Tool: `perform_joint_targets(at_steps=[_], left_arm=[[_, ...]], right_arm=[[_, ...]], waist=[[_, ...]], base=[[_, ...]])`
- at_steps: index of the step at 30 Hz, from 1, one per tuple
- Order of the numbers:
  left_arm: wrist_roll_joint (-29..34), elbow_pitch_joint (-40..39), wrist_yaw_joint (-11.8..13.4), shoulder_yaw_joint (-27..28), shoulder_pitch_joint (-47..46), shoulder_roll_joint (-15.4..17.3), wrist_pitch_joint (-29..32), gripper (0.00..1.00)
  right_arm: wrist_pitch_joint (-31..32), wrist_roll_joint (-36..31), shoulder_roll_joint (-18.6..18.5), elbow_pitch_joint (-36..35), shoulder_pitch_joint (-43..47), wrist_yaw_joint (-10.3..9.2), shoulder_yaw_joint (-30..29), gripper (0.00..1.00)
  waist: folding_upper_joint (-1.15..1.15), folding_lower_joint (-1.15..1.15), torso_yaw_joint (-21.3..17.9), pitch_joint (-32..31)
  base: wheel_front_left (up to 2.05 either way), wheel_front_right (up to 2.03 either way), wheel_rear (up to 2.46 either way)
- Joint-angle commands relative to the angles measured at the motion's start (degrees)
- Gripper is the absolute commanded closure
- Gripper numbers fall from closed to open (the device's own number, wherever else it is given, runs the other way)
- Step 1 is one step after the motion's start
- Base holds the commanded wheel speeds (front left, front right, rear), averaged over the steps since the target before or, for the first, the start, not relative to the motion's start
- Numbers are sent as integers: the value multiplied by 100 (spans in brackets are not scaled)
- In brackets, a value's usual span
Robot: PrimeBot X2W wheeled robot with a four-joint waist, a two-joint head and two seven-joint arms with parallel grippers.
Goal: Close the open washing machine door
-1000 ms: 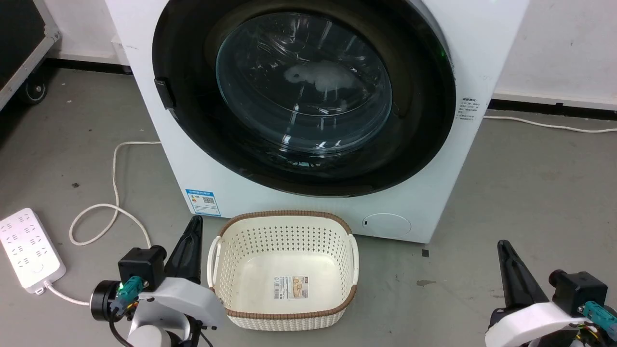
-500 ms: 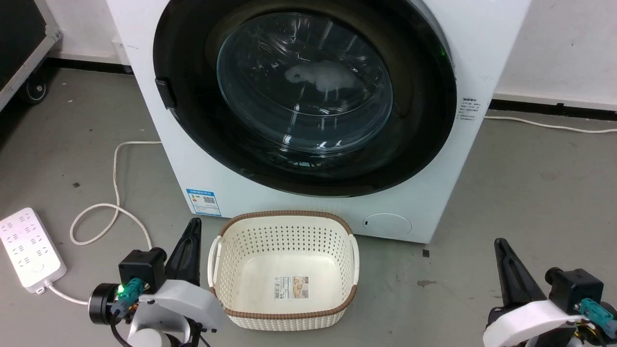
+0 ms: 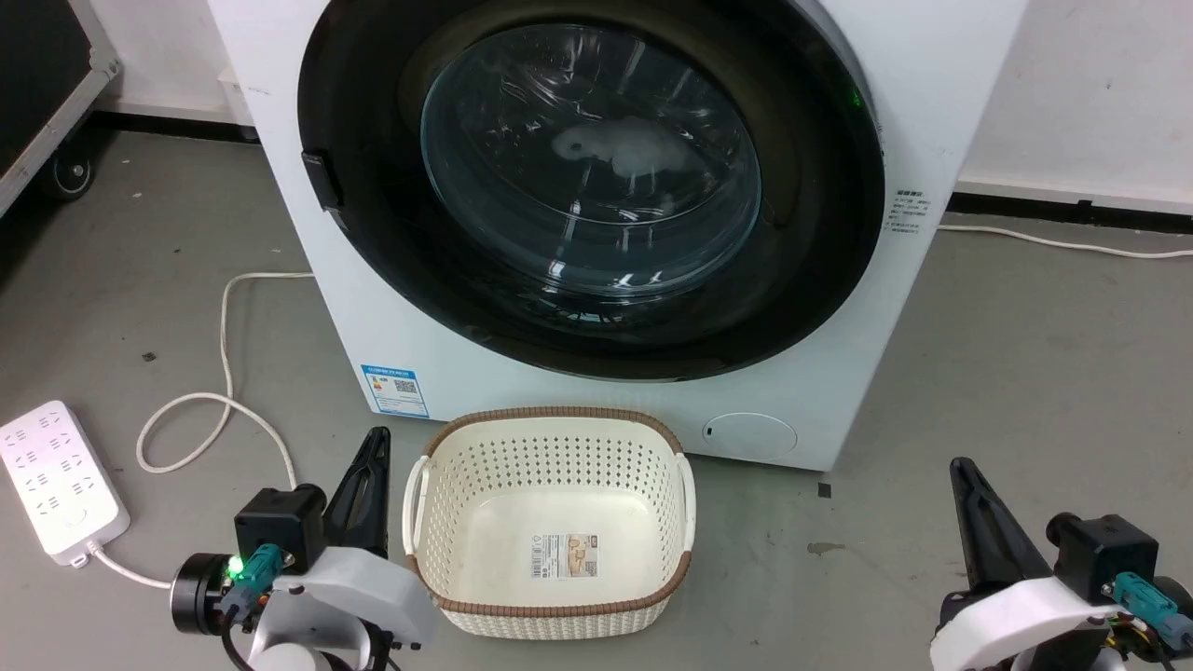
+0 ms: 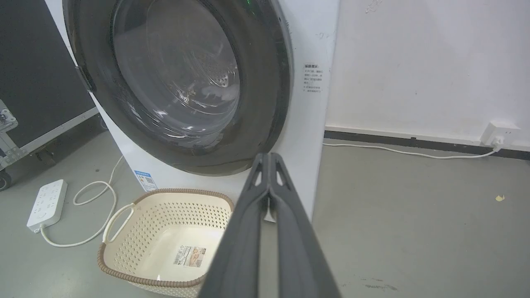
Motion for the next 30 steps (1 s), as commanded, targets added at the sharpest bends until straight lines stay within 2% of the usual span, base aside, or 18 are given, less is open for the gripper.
perform_joint_targets(at_steps=[1, 30], left_arm=[[64, -61, 36, 39, 101, -16, 28, 100], [461, -414, 99, 196, 329, -149, 277, 100]], right_arm=[[24, -47, -5, -61, 45, -2, 22, 100], [240, -259, -7, -277, 72, -3, 130, 100]], waist=[[0, 0, 1, 0], [0, 0, 23, 0]], base=[[0, 0, 0], [0, 0, 0]])
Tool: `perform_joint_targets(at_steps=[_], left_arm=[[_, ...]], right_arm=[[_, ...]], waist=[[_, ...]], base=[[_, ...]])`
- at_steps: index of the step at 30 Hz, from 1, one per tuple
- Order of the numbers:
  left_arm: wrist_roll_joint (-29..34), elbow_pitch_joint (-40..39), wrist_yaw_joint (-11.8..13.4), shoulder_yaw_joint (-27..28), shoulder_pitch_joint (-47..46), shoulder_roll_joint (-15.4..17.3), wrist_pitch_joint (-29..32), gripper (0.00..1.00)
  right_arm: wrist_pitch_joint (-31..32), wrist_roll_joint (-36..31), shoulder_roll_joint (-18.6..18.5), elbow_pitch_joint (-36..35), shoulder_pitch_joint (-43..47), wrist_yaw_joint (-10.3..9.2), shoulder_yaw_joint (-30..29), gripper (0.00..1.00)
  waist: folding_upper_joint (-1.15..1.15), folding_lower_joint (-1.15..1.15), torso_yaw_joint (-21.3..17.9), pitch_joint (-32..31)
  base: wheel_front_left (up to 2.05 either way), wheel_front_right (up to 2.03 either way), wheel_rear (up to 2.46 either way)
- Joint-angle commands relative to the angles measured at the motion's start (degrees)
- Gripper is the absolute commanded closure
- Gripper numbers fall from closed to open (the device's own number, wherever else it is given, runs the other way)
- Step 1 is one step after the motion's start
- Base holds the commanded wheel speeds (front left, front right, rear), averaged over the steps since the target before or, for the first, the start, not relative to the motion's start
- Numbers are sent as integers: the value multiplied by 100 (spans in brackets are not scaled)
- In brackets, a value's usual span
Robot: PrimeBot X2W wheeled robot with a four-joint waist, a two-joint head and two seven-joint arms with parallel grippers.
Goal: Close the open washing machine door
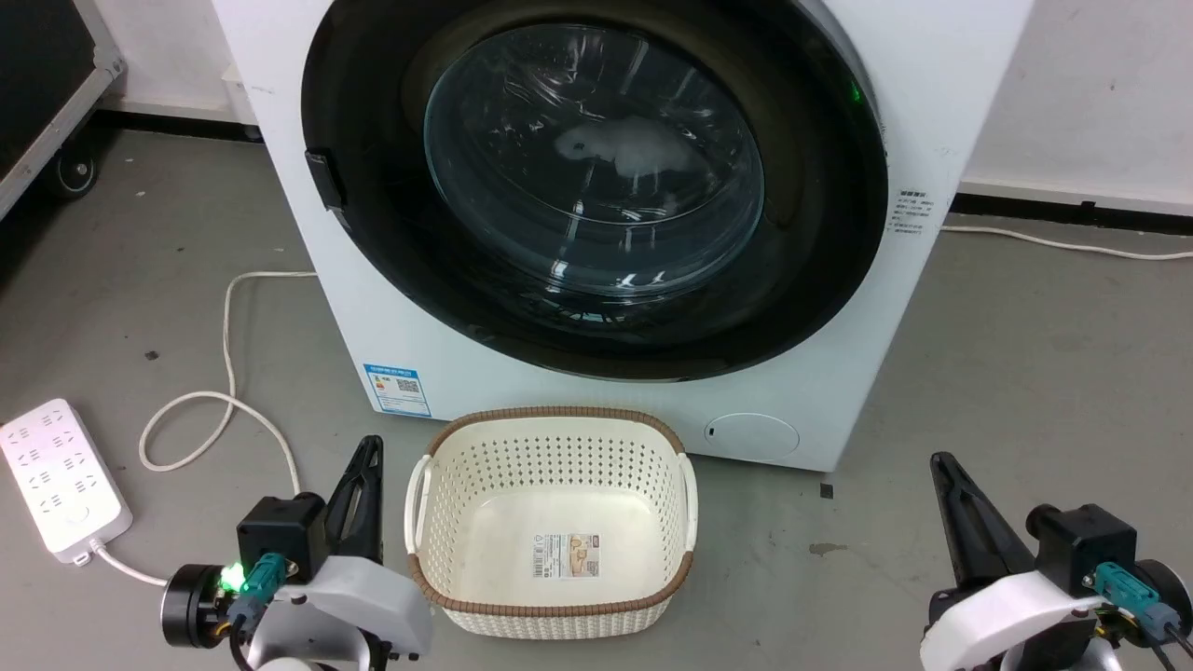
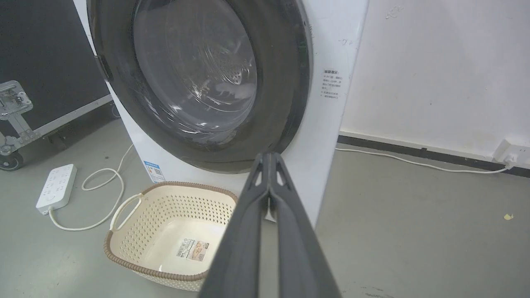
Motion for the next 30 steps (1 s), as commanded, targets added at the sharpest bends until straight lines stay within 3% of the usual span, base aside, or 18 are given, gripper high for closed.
perform_joint_targets(at_steps=[1, 30], left_arm=[[72, -52, 24, 33, 106, -17, 31, 100], [509, -440, 93, 206, 357, -163, 304, 100]], right_arm=[[11, -45, -7, -50, 72, -3, 14, 100], [248, -278, -10, -287, 102, -4, 133, 100]], waist=[[0, 0, 1, 0], [0, 0, 25, 0]], base=[[0, 0, 0], [0, 0, 0]])
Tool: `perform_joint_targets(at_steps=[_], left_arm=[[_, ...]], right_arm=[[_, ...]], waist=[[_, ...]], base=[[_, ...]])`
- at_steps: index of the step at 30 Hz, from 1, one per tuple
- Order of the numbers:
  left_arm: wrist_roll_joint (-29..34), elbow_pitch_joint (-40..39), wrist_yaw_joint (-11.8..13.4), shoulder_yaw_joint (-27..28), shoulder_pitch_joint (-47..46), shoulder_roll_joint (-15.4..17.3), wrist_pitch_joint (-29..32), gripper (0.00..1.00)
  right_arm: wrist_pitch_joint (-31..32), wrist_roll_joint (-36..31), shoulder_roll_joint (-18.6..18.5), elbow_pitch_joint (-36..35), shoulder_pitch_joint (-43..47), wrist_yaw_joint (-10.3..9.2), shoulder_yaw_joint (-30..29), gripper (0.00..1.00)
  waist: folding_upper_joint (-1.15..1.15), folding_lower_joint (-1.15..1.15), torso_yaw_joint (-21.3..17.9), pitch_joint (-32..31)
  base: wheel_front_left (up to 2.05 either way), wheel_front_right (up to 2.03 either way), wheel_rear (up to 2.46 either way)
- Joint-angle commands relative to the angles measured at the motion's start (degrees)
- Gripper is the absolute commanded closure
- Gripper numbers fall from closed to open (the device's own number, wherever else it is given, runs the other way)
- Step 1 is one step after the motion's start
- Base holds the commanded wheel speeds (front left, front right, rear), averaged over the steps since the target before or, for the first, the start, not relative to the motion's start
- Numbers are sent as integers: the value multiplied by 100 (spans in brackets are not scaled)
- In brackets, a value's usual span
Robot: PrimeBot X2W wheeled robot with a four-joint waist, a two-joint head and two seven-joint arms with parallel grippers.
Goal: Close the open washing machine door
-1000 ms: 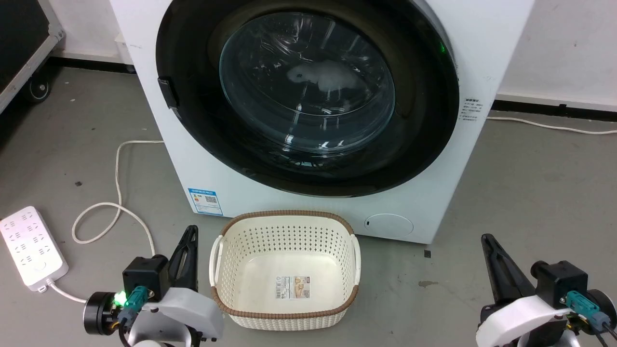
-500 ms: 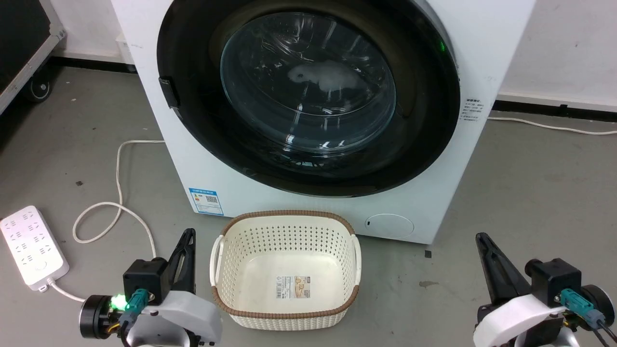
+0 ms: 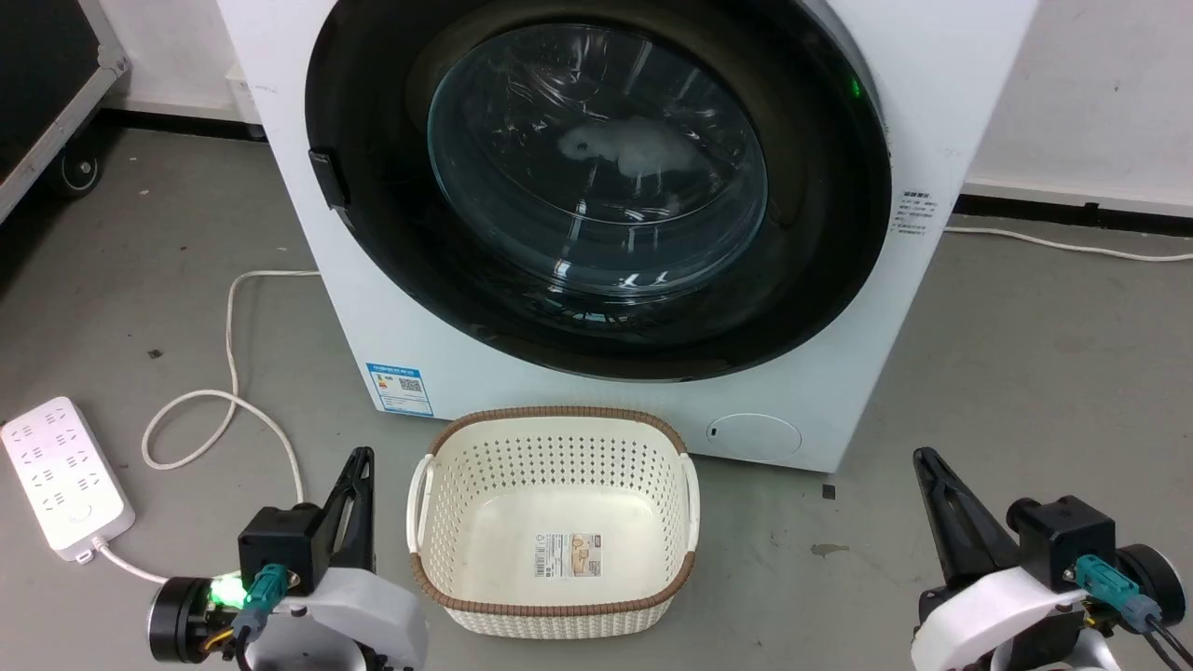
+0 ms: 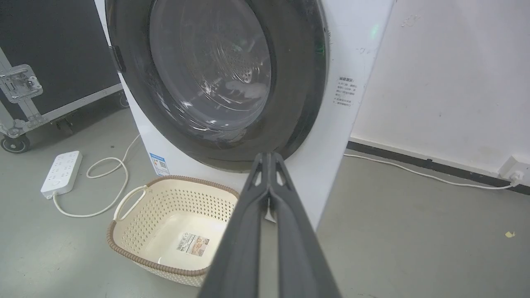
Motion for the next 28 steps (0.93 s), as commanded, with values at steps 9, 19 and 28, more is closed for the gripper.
perform_joint_targets(at_steps=[9, 19, 28], left_arm=[[181, -157, 55, 73, 177, -70, 86, 100], [208, -181, 59, 84, 193, -79, 103, 100], [208, -181, 59, 84, 193, -79, 103, 100]], right_arm=[[92, -96, -11, -117, 107, -4, 47, 100], [107, -110, -11, -131, 109, -4, 54, 100], [107, -110, -11, -131, 109, -4, 54, 100]], waist=[[0, 0, 7, 0], [0, 0, 8, 0], [0, 0, 8, 0]], base=[[0, 0, 0], [0, 0, 0], [0, 0, 0]])
